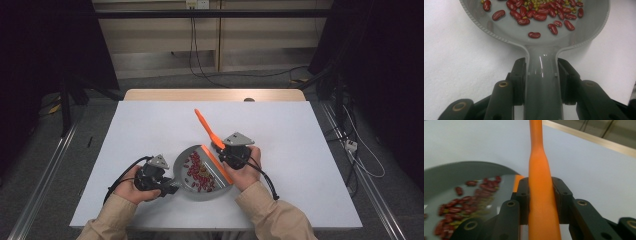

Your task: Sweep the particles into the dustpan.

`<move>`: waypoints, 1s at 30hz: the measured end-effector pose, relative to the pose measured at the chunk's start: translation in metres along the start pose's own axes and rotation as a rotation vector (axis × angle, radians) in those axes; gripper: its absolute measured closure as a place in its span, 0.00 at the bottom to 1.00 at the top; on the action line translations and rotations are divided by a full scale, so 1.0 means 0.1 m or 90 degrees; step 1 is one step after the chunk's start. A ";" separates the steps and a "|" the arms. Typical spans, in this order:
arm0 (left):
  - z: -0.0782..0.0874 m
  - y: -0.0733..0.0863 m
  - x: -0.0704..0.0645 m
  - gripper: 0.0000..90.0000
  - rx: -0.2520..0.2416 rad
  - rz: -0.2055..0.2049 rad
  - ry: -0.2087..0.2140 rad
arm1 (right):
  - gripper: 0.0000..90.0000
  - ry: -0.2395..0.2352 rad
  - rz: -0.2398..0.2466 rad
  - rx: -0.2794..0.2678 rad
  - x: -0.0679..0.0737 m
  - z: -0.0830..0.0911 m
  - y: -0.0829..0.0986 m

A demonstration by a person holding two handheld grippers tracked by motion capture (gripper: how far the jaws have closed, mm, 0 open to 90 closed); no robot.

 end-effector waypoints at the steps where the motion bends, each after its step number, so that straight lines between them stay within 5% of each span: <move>1: 0.00 0.00 0.00 0.70 -0.001 0.000 -0.001 | 0.79 -0.011 -0.004 -0.001 0.04 0.01 0.00; 5: 0.00 0.00 0.00 0.69 -0.004 0.003 -0.001 | 0.79 -0.046 -0.012 -0.011 0.16 0.06 -0.02; 8: 0.00 0.00 -0.01 0.69 -0.004 0.003 -0.005 | 0.79 -0.100 -0.056 -0.027 0.19 0.13 -0.08; 16: -0.03 -0.05 -0.05 0.60 -0.002 -0.004 -0.015 | 0.79 -0.058 -0.049 -0.036 0.00 0.20 -0.12; 22: -0.12 -0.09 -0.04 0.70 0.017 -0.026 -0.037 | 0.79 -0.051 -0.061 -0.046 -0.11 0.26 -0.09; 30: -0.13 -0.04 -0.11 0.70 -0.048 -0.027 -0.074 | 0.79 -0.041 -0.064 -0.044 -0.22 0.31 -0.02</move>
Point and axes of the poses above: each handheld gripper's, and its own axes: z roughly backward along the jaws, y roughly out of its underside, x roughly to its left, the point moved 4 cm from there along -z, roughly forward along the jaws, and after that the axes turned 8 degrees about x, right-handed, at the moved point
